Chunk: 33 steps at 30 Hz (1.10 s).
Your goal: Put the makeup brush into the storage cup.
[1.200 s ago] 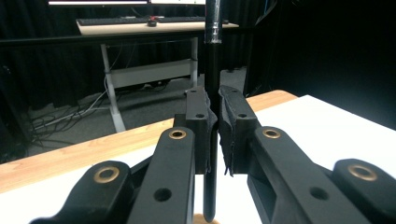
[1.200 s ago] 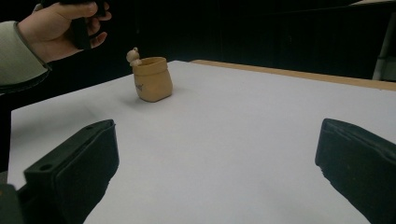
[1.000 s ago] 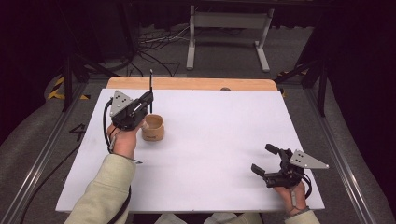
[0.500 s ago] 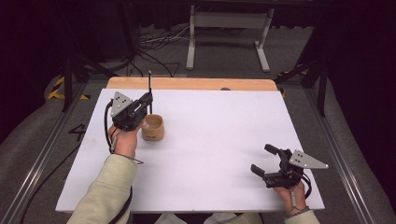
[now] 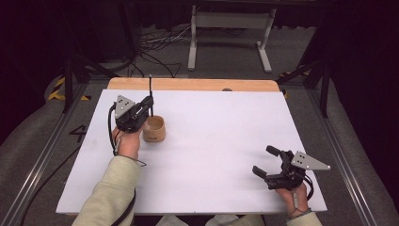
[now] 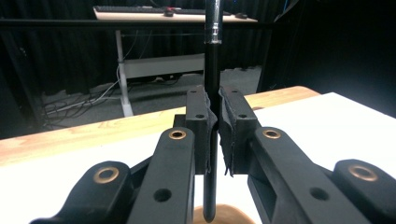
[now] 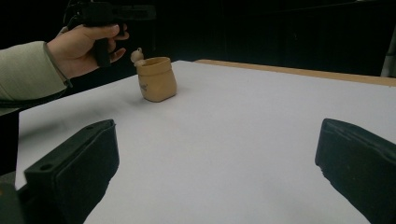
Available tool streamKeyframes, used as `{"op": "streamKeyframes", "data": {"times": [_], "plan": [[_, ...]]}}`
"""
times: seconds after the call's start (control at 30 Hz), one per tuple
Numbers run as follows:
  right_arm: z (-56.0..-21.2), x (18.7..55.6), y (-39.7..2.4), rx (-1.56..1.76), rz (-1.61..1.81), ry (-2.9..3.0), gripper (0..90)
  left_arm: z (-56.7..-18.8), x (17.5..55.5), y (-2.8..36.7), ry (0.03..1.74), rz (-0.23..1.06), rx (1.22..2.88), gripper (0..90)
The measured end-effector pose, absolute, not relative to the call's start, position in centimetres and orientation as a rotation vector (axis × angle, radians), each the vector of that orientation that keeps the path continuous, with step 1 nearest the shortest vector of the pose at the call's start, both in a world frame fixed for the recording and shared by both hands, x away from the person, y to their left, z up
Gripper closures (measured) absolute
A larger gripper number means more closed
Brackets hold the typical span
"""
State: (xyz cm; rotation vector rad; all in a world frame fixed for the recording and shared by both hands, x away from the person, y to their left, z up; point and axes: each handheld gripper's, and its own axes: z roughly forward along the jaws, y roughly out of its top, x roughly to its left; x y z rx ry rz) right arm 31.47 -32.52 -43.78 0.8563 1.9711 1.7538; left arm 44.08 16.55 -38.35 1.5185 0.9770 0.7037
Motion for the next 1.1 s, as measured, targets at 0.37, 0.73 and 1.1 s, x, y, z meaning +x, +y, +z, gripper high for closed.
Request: {"op": "streamKeyframes", "data": {"times": [0.37,0.73,1.1], "plan": [[-43.8,31.5,-32.5,0.858,1.757,1.971,0.0,-39.2,44.3,16.6,0.992,0.682,1.553,82.8],[-43.8,31.5,-32.6,0.859,1.763,1.968,0.0,-40.1,44.2,16.6,0.987,0.651,1.585,82.5],[-43.8,31.5,-32.5,0.859,1.765,1.970,0.0,-40.5,44.0,16.5,0.996,0.638,1.619,82.5]]}}
